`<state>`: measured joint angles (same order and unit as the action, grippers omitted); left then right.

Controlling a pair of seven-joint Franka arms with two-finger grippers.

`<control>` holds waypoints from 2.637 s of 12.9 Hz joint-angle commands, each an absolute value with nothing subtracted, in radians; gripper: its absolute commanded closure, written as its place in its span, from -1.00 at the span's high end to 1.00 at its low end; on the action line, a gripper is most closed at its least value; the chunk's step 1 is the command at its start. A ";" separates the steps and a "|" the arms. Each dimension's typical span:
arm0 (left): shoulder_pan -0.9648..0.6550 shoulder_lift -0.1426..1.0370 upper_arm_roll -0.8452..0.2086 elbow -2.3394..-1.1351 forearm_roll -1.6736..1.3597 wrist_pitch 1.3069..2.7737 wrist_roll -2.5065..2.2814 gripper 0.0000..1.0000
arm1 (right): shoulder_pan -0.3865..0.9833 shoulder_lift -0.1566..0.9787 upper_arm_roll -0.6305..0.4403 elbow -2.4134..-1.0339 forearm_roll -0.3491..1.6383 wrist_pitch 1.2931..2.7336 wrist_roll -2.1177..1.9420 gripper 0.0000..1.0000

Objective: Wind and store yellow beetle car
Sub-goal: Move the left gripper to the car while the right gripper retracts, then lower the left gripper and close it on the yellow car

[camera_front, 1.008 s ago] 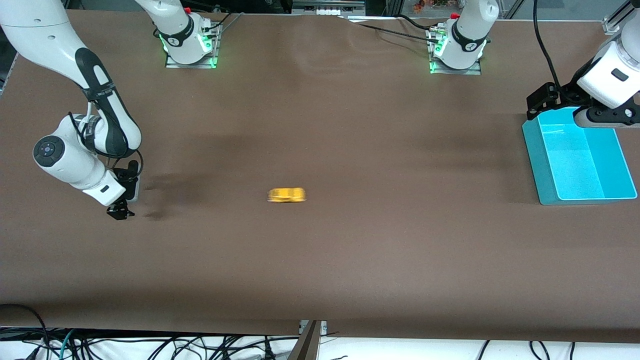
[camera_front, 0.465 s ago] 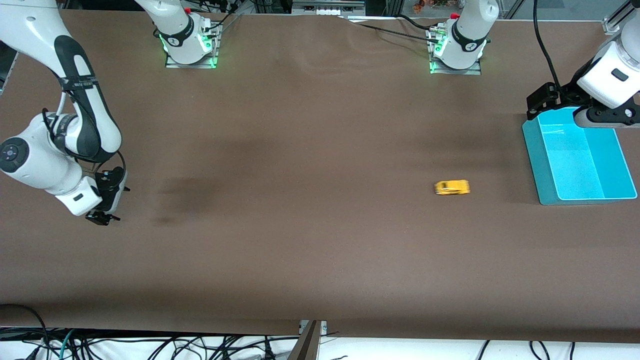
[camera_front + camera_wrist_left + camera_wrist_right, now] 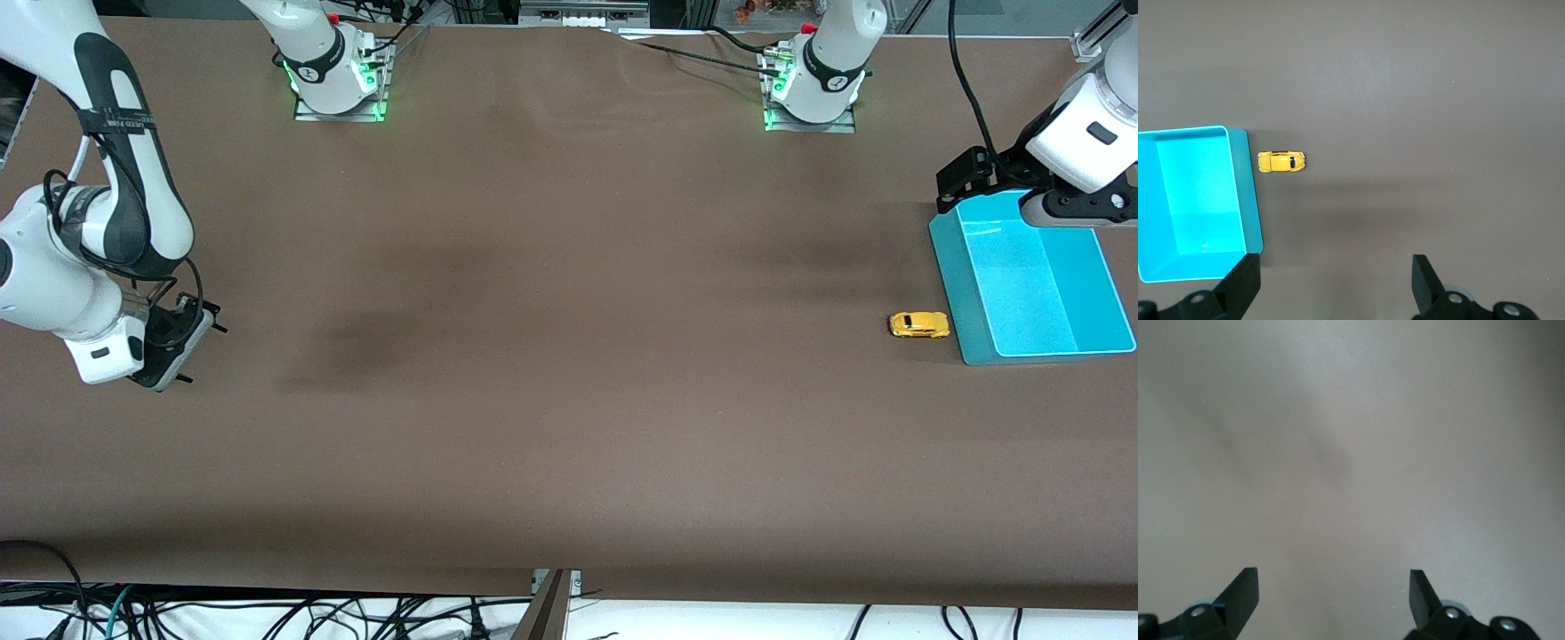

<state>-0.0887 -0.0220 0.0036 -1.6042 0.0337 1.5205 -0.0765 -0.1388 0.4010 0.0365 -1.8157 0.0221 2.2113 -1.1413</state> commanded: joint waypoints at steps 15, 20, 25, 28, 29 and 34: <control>-0.092 0.135 0.000 -1.669 0.212 1.686 -0.063 1.00 | -0.011 0.238 0.038 -1.443 0.022 1.480 -0.104 1.00; -0.005 0.147 0.005 -1.862 0.184 1.929 0.173 1.00 | -0.017 0.149 0.018 -1.437 -0.046 1.489 -0.138 1.00; 0.095 0.230 0.028 -2.042 0.153 2.244 0.709 1.00 | -0.017 0.091 -0.009 -1.463 -0.083 1.508 -0.135 1.00; 0.130 0.293 0.028 -2.060 0.153 2.244 0.984 1.00 | -0.012 0.049 -0.009 -1.545 -0.077 1.490 -0.117 1.00; 0.136 0.307 0.028 -2.089 0.153 2.247 1.080 1.00 | -0.012 0.054 -0.008 -1.545 -0.075 1.489 -0.117 1.00; 0.181 0.325 0.028 -2.253 0.153 2.500 1.422 1.00 | 0.005 0.083 0.000 -1.523 -0.071 1.489 -0.072 1.00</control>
